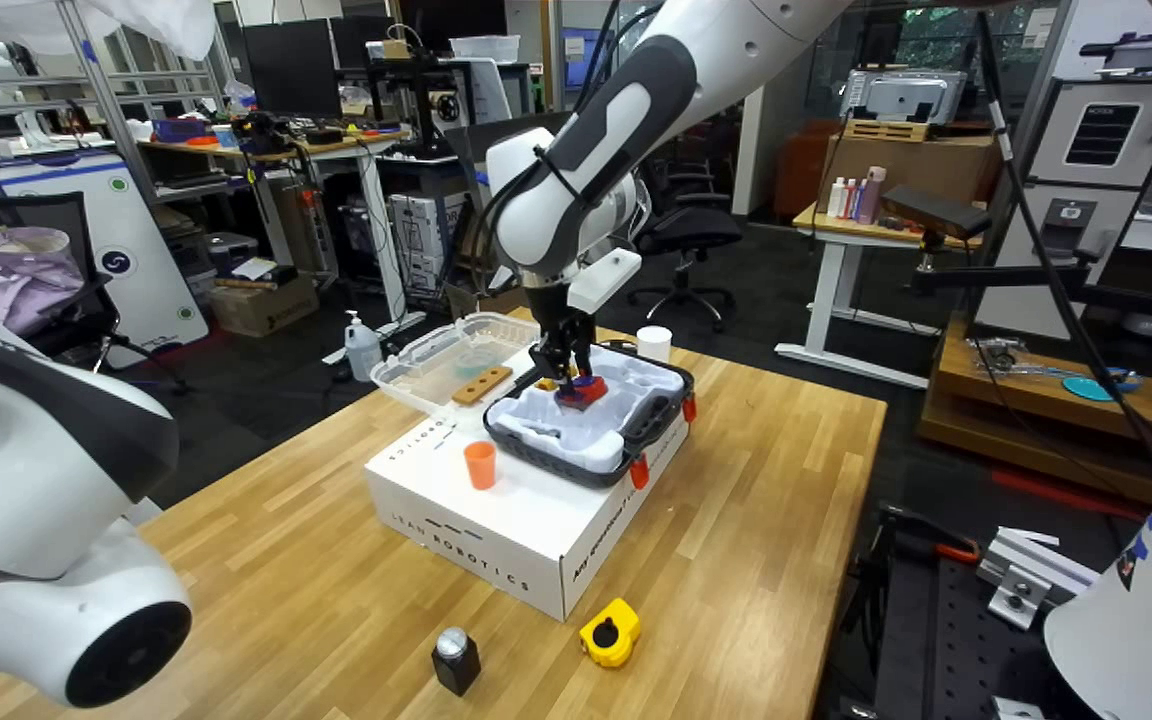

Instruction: Take the measuring tape toy out of the toolbox and put it on the table

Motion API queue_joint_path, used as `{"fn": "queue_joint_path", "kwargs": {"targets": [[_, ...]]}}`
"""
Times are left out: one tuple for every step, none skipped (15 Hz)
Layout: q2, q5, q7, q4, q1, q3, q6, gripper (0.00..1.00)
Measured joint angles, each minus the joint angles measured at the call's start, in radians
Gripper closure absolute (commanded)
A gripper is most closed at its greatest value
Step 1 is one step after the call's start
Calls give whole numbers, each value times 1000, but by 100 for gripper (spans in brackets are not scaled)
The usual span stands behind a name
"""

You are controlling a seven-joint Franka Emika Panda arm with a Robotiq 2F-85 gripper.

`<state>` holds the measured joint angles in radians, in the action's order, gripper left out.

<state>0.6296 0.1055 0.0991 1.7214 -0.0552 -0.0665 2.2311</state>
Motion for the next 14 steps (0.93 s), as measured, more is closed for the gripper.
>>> {"fn": "queue_joint_path", "kwargs": {"targets": [[-6,0,0,-2,-1,0,0,74],[-16,0,0,-2,-1,-1,0,74],[-27,0,1,-3,-2,-2,0,74],[-38,0,1,-2,-4,-2,0,74],[-52,0,1,3,-5,-2,0,74],[-67,0,1,11,-7,-3,0,74],[-83,0,1,25,-9,-3,0,74],[-103,0,1,45,-10,-3,0,74],[-126,0,1,72,-11,-3,1,74],[-154,0,1,109,-12,-3,2,74],[-183,0,1,150,-14,-4,2,74],[-215,0,1,196,-15,-5,4,74],[-251,0,0,247,-15,-6,7,74],[-288,-2,-1,300,-16,-6,11,74]]}}
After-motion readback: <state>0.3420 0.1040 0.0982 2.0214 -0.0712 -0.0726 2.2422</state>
